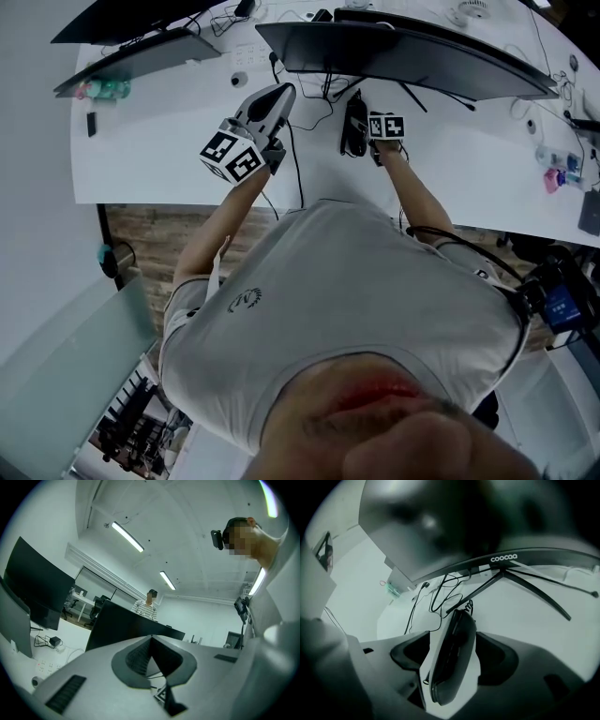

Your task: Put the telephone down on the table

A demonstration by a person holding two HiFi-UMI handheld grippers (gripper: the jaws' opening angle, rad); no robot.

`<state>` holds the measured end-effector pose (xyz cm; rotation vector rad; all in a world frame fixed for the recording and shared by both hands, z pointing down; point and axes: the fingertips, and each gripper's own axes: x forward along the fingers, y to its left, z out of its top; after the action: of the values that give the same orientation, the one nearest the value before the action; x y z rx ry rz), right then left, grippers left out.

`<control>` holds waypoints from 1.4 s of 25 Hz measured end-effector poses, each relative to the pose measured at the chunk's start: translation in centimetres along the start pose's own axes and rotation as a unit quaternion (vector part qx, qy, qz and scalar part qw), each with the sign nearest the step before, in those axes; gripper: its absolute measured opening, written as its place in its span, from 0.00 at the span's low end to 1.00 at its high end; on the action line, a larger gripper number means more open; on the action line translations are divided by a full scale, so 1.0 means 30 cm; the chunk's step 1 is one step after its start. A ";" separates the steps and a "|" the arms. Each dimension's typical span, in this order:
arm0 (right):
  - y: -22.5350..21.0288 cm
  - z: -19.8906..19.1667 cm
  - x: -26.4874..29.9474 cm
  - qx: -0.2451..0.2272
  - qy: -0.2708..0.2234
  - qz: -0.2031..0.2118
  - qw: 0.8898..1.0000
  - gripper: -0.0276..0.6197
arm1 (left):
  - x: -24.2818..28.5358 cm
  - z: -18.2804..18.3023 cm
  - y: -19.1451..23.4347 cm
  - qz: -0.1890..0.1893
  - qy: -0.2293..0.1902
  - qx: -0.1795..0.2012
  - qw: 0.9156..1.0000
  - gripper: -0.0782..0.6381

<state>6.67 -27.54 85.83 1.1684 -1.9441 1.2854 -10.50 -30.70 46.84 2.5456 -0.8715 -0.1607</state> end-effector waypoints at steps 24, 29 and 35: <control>-0.016 -0.080 0.051 0.240 -0.083 0.197 0.947 0.45 | 0.033 -0.008 -0.103 -0.019 0.006 0.018 1.000 0.12; -0.022 -0.067 0.040 0.188 -0.071 0.209 0.957 0.45 | 0.050 -0.010 -0.126 -0.027 0.019 0.027 0.999 0.12; -0.056 -0.078 0.006 0.159 -0.077 0.164 0.971 0.45 | 0.019 -0.010 -0.154 -0.030 0.017 0.033 0.999 0.12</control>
<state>7.96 -25.76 87.70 1.1560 -2.1682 1.7784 -7.42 -27.68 45.08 2.6291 -0.8018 -0.1090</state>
